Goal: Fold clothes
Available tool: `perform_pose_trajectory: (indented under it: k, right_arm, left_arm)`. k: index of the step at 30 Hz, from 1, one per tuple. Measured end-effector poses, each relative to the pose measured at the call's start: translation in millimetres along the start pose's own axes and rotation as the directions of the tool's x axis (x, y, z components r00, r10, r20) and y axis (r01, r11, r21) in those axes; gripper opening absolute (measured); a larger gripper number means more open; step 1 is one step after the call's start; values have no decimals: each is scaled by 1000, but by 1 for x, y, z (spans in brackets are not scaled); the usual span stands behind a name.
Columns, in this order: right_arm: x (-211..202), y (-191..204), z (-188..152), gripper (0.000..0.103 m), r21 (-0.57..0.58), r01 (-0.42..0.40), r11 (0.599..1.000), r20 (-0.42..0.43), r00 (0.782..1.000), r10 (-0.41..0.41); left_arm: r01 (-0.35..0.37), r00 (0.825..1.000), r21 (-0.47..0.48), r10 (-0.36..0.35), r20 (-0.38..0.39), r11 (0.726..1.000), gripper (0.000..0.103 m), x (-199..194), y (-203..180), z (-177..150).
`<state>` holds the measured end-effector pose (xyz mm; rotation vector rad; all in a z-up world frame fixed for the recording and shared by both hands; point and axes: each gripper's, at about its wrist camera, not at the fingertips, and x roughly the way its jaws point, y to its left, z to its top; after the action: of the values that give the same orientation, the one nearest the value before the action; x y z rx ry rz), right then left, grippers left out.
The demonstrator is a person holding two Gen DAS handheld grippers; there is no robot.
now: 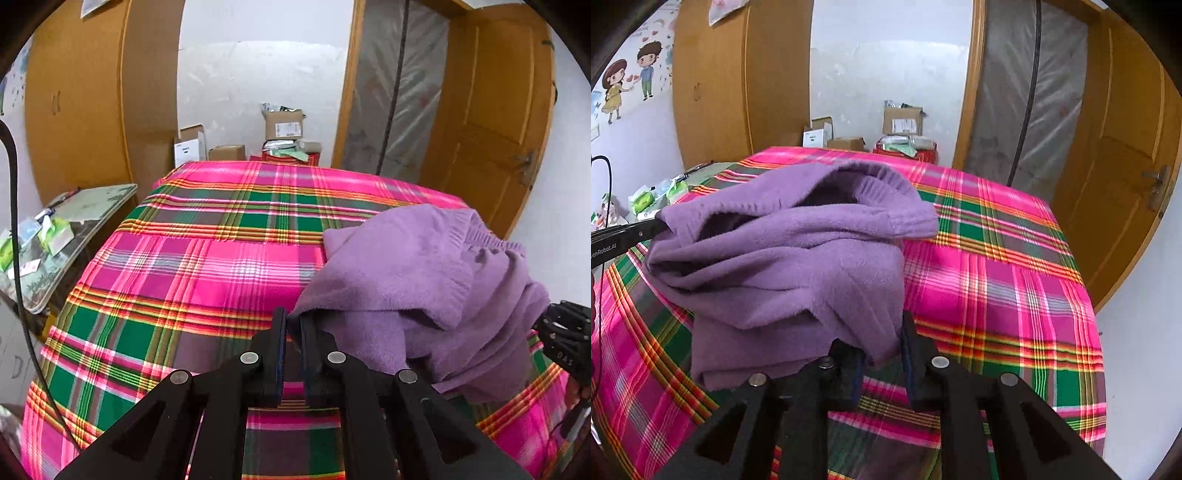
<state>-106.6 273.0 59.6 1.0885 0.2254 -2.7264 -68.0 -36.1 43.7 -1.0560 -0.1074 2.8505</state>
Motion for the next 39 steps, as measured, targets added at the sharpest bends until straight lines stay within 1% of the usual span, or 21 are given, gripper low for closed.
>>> perform_pose_trajectory:
  k: [7,12,14,17,23,27,30,33,36,38,39]
  right_arm:
    - [-33,-7,4,19,79,-24,997,42,999,21]
    - [-53,-10,15,19,146,-89,985,87,993,77]
    - [-57,-8,22,19,162,-100,982,107,991,83]
    - [-61,-1,30,19,144,-80,986,120,991,63]
    - [-75,6,36,20,119,-29,993,134,991,13]
    - [-89,9,39,20,93,-26,995,154,988,11]
    - [-86,11,42,20,103,-44,994,146,989,29]
    - [-73,15,43,20,108,-73,991,116,991,60]
    - [-56,20,45,20,112,-88,990,87,993,78]
    - [-45,21,48,25,129,-119,985,72,991,110]
    - [-40,22,48,29,138,-133,982,65,990,125]
  left_arm:
    - [-43,999,4,43,-13,999,11,9,0,-3]
    - [-48,999,11,48,-17,999,17,13,1,-5]
    - [-57,998,10,57,-17,998,20,14,3,-5]
    - [-57,998,4,57,-21,998,23,15,5,-5]
    - [-48,998,4,48,-32,999,23,18,6,-7]
    - [-45,998,0,45,-40,999,24,21,7,-8]
    - [-46,998,3,46,-38,999,24,21,7,-8]
    - [-57,998,9,57,-24,998,26,20,8,-7]
    - [-58,998,5,58,-28,998,27,21,9,-7]
    - [-61,998,8,62,-26,998,29,21,9,-7]
    - [-64,998,10,64,-24,998,29,21,9,-7]
